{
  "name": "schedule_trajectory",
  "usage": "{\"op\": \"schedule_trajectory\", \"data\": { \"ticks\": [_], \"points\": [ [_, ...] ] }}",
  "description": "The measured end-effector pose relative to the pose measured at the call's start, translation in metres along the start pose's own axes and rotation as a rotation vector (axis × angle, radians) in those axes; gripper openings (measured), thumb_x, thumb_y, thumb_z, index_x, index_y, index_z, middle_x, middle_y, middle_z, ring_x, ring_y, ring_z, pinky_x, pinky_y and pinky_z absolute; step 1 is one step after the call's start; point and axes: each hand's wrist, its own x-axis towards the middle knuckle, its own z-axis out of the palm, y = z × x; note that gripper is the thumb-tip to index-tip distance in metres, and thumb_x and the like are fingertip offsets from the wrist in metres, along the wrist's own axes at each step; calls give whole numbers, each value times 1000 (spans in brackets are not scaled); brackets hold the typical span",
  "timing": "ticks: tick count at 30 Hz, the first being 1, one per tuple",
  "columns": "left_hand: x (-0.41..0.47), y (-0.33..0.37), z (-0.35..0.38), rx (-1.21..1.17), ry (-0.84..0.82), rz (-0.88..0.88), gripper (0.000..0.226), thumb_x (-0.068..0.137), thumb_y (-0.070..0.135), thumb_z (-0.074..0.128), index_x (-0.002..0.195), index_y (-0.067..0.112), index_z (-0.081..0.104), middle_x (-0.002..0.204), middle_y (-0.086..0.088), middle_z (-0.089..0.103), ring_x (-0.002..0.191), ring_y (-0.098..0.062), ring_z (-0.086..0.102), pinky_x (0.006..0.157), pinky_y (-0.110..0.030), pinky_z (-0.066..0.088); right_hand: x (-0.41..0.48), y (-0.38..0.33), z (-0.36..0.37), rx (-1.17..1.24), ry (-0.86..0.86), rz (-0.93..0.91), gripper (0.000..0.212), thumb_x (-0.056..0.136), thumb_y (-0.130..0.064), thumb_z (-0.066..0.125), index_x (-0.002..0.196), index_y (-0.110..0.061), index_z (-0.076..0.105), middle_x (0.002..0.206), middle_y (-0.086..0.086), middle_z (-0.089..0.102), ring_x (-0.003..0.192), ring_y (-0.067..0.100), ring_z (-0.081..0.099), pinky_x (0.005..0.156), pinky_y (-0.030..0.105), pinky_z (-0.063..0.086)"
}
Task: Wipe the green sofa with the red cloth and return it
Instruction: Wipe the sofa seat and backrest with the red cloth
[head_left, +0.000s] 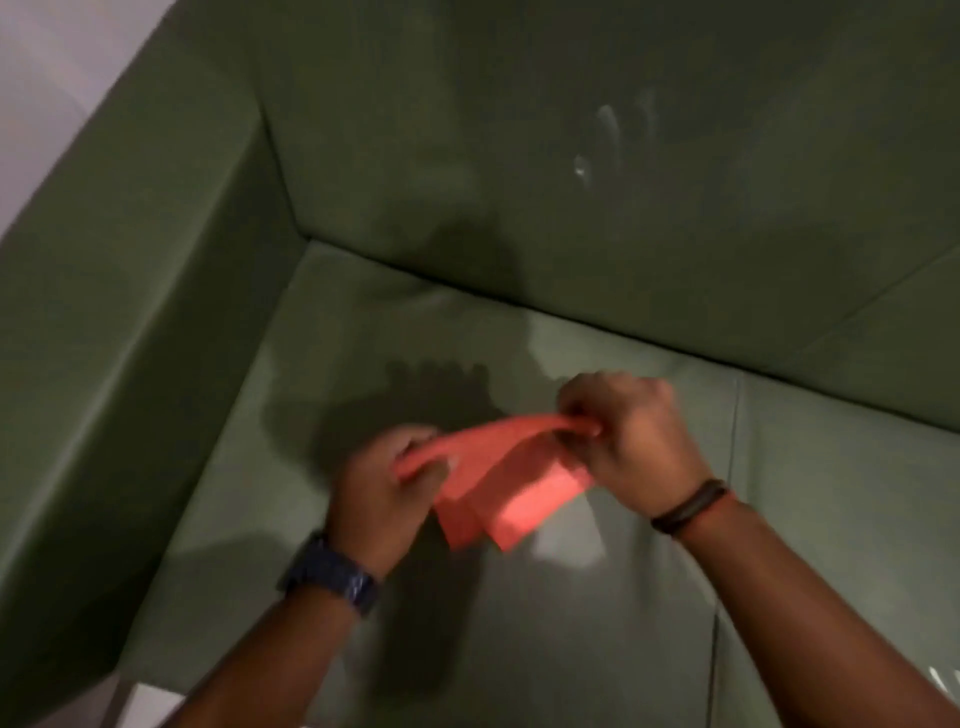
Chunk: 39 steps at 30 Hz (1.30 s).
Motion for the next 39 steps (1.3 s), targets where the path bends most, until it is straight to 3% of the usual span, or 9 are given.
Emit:
{"op": "schedule_trajectory", "data": {
  "ticks": [6, 11, 14, 17, 22, 25, 29, 34, 39],
  "points": [
    [142, 180, -15, 268, 106, 544, 16, 67, 27, 75, 80, 19, 73, 74, 2, 70, 70, -8, 59, 60, -25, 42, 46, 26, -104, 87, 641, 123, 10, 78, -15, 64, 84, -16, 56, 78, 0, 58, 70, 13, 52, 64, 39, 45],
    [217, 244, -4, 604, 247, 697, 36, 71, 53, 66, 90, 22, 68, 98, 1, 70, 94, -24, 58, 75, -36, 42, 98, 36, -98, -433, 1074, 289, 43, 81, -24, 62, 120, -23, 45, 125, 21, 57, 117, 38, 51, 92, 44, 39],
    [226, 240, -1, 642, 263, 785, 33, 74, 53, 61, 86, 22, 64, 98, 0, 66, 96, -25, 54, 74, -35, 36, 109, 29, -51, -730, 855, -82, 52, 85, -14, 58, 133, -30, 45, 137, 15, 51, 129, 35, 45, 105, 49, 35],
    [219, 225, -3, 561, 326, 803, 41, 68, 57, 59, 92, 25, 61, 104, 2, 63, 101, -23, 51, 79, -35, 35, 128, 47, -41, -782, 586, -112, 62, 86, -25, 57, 143, -30, 32, 149, 13, 36, 138, 34, 31, 111, 53, 19],
    [213, 187, -9, 560, 512, 705, 81, 61, 84, 53, 109, 19, 57, 113, -7, 57, 104, -29, 50, 80, -37, 37, 151, 67, -36, -735, 588, 30, 63, 93, -52, 45, 146, -33, 18, 153, 15, 28, 141, 36, 21, 111, 57, 6],
    [212, 168, -13, 553, 472, 675, 86, 54, 82, 60, 111, 19, 55, 116, -7, 54, 102, -28, 48, 78, -34, 36, 150, 64, -19, -832, 455, -121, 75, 84, -49, 56, 146, -34, 16, 153, 11, 28, 142, 30, 18, 109, 56, 3],
    [213, 155, -18, 596, 394, 666, 95, 49, 81, 64, 116, 15, 52, 120, -12, 51, 104, -32, 46, 80, -36, 38, 148, 88, -44, -867, 524, -115, 70, 88, -68, 39, 146, -37, 14, 153, 11, 29, 141, 26, 19, 113, 44, -3],
    [214, 152, -17, 611, 386, 668, 98, 48, 78, 66, 120, 13, 49, 123, -15, 48, 107, -34, 45, 81, -38, 39, 158, 65, -21, -810, 523, -8, 72, 84, -65, 48, 145, -37, 20, 150, 20, 30, 137, 43, 26, 107, 59, 5],
    [210, 144, -20, 693, 327, 722, 110, 49, 71, 71, 138, 17, 35, 144, -18, 34, 129, -39, 31, 103, -49, 33, 148, 92, -39, -1019, 460, -188, 74, 85, -69, 44, 146, -38, 14, 153, 7, 31, 141, 27, 22, 107, 56, 12]
  ]
}}
